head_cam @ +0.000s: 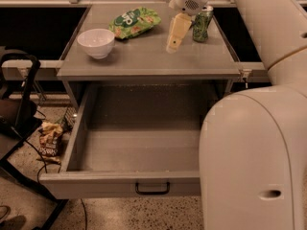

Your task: Place green rice chip bag into top drawer

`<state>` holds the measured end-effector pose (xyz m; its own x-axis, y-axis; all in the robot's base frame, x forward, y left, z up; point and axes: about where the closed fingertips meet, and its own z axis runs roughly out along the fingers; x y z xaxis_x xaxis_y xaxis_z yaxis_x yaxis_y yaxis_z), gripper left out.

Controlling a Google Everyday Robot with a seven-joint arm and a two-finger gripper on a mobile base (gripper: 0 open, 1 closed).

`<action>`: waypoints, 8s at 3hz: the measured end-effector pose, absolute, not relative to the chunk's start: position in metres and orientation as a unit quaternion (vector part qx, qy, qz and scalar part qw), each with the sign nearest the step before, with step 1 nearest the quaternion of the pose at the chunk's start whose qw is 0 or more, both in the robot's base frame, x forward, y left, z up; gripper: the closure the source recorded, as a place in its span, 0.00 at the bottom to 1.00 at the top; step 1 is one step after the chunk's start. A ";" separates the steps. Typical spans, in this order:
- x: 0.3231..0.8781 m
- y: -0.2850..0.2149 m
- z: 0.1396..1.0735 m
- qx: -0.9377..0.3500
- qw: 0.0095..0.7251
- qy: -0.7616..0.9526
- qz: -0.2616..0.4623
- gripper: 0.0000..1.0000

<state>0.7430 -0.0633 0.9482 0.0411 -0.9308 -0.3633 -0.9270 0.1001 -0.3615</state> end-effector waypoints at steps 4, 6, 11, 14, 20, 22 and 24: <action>0.851 0.016 0.898 -0.685 0.347 0.640 -0.015 0.00; 0.878 0.008 0.897 -0.617 0.379 0.690 -0.019 0.00; 0.959 0.015 0.882 -0.470 0.474 0.744 -0.042 0.00; 0.959 0.021 0.863 -0.429 0.463 0.776 -0.005 0.00; 0.964 0.042 0.854 -0.397 0.473 0.786 0.032 0.64; 0.964 0.042 0.854 -0.397 0.473 0.786 0.032 1.00; 0.964 0.042 0.854 -0.397 0.473 0.786 0.032 0.73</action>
Offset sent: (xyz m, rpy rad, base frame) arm 0.1744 0.0680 0.0145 0.0780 -0.1682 0.2399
